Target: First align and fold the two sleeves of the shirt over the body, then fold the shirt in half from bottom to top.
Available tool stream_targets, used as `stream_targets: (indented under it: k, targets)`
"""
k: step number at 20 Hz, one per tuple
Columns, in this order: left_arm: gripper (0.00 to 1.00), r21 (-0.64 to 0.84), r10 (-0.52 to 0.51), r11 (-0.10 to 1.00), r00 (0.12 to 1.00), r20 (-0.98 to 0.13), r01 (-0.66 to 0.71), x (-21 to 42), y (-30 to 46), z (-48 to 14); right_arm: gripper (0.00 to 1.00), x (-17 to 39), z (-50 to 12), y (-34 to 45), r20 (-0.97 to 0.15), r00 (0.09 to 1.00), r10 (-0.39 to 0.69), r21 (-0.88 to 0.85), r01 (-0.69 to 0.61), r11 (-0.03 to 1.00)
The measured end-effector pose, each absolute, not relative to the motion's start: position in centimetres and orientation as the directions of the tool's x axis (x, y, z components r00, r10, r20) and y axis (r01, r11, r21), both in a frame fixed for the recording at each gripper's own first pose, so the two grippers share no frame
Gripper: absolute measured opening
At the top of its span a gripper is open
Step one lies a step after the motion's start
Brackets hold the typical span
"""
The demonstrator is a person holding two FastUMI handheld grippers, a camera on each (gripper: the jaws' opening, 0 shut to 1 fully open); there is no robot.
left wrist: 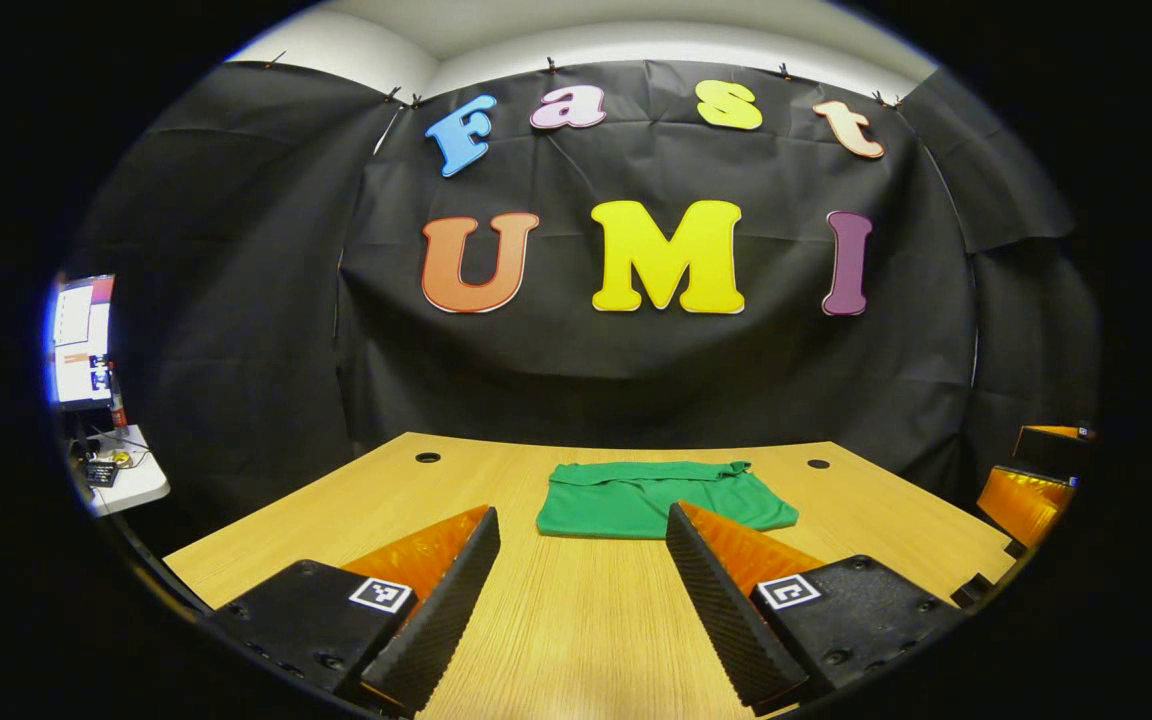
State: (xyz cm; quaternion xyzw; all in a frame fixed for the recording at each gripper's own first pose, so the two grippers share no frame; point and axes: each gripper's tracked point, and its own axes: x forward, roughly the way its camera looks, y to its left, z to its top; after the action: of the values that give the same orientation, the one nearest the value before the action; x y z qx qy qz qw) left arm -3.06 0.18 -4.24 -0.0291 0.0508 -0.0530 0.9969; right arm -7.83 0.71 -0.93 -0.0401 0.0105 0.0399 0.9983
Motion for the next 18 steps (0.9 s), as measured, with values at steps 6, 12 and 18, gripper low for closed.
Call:
stream_targets:
  k: [6,12,18]
  targets:
    - [1.0,-0.029,-0.118,0.993,0.988,-0.1,0.116,-3.1,-0.8,-4.7,0.94,-7.2,-2.3,0.1,-0.049,0.997,0.066,-0.062,-0.069,0.996]
    - [1.0,-0.009,-0.128,0.992,0.985,-0.113,0.128,-2.8,-1.8,-5.4,0.96,-6.6,-3.3,-1.0,-0.061,0.997,0.048,-0.053,-0.051,0.997]
    - [1.0,0.002,-0.134,0.991,0.985,-0.112,0.135,-2.8,-2.5,-5.6,0.95,-5.9,-4.4,-1.7,-0.097,0.995,0.034,-0.026,-0.037,0.999]
